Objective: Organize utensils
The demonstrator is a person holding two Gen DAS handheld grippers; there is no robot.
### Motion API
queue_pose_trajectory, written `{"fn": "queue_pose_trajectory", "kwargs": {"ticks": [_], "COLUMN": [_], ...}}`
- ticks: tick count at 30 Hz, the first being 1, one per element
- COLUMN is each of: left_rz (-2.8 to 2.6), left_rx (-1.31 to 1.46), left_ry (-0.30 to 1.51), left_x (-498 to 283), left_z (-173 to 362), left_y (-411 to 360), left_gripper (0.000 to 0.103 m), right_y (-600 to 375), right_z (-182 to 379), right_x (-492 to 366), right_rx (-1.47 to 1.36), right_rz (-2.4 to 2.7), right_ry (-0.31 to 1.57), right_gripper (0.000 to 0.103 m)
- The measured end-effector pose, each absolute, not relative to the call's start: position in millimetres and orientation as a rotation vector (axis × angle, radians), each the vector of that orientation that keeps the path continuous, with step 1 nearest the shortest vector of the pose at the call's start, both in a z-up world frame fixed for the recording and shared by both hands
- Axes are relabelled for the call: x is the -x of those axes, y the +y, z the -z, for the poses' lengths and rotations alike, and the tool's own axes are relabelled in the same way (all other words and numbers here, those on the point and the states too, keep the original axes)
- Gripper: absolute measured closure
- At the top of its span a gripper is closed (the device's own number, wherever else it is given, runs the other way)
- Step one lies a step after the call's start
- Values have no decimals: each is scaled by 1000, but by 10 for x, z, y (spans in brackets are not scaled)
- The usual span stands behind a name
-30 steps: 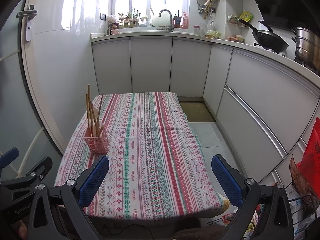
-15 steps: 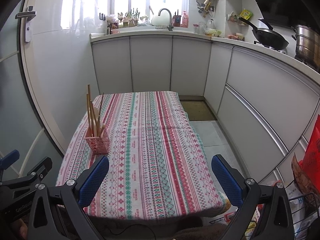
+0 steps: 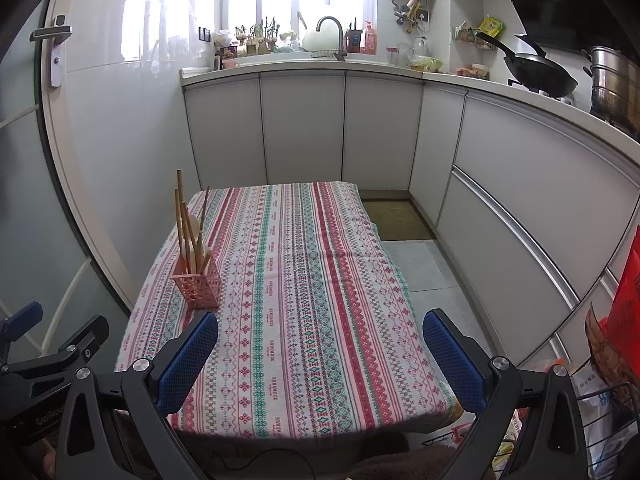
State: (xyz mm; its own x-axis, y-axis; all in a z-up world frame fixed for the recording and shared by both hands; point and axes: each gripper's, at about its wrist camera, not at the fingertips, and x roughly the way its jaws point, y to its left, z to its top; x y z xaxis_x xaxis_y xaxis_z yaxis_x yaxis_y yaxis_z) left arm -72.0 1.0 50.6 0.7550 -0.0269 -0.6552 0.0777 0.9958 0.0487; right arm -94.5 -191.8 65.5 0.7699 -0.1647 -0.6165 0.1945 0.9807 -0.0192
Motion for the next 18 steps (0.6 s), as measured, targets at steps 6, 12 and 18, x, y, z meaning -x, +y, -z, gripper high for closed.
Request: {"fn": "queue_pose_trajectory", "kwargs": {"ticks": [6, 12, 18], "left_rz": [56, 57, 56], "left_rx": [-74, -75, -74], "left_ry": [718, 718, 717], "left_x": [707, 703, 705], "left_z": [-498, -500, -501], "left_y": [6, 5, 3], "left_gripper": [0, 0, 0], "right_y": [-1901, -1882, -1878], "right_z": [-650, -637, -631], "right_x": [942, 922, 921], "right_rx": [-47, -47, -47], "right_rz": [192, 189, 189], "right_ry": [665, 669, 669], "right_gripper": [0, 0, 0]}}
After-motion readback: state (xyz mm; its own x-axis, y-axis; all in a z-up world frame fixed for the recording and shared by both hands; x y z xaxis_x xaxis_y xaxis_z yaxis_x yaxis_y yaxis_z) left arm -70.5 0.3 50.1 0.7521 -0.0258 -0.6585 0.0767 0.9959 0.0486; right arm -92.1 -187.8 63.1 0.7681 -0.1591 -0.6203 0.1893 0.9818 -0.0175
